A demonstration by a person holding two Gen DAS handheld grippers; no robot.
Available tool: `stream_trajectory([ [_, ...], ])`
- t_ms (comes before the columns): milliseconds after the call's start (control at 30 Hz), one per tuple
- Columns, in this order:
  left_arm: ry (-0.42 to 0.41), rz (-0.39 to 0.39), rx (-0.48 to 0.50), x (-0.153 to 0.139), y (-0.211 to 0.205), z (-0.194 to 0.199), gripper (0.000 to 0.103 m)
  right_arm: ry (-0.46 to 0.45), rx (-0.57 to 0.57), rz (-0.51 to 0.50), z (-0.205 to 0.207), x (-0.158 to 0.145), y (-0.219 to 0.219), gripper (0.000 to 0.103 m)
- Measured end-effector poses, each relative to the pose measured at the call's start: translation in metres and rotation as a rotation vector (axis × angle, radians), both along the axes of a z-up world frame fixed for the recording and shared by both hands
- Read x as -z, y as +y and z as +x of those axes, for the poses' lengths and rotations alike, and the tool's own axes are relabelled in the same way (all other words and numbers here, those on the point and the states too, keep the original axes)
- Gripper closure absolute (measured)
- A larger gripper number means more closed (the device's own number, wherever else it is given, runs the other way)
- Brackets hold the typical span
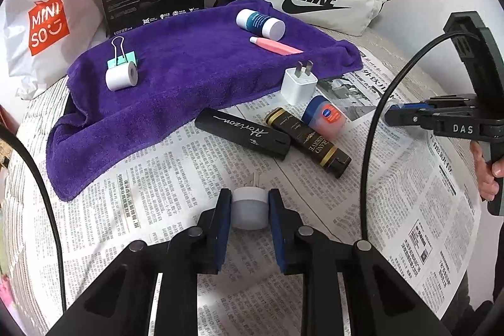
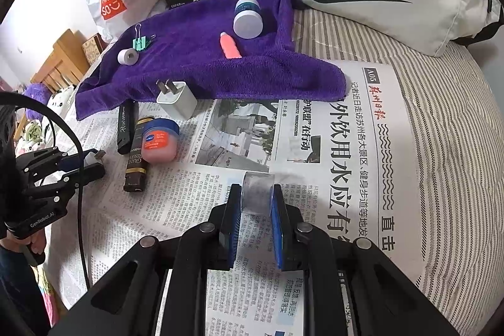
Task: Organize rigid objects
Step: 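Carry the white cap to the towel with the left tool while the right carries the cup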
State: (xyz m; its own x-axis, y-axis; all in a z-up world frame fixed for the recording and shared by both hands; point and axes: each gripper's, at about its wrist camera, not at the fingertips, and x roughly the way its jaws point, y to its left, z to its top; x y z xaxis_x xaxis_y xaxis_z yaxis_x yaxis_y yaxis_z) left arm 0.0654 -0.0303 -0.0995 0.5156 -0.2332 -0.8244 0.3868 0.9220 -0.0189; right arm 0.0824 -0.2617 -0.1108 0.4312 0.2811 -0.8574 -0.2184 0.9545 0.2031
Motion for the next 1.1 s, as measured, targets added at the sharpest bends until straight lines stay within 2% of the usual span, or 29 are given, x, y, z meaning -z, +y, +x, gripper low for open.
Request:
stream_trajectory([
  [633, -0.029, -0.052, -0.095, -0.03, 0.042, 0.005, 0.08, -0.063, -0.05, 0.035, -0.001, -0.038, 0.009, 0.085],
  [1100, -0.068, -0.064, -0.12, -0.052, 0.057, 0.033, 0.08, -0.113, -0.082, 0.036, 0.029, -0.067, 0.021, 0.085],
])
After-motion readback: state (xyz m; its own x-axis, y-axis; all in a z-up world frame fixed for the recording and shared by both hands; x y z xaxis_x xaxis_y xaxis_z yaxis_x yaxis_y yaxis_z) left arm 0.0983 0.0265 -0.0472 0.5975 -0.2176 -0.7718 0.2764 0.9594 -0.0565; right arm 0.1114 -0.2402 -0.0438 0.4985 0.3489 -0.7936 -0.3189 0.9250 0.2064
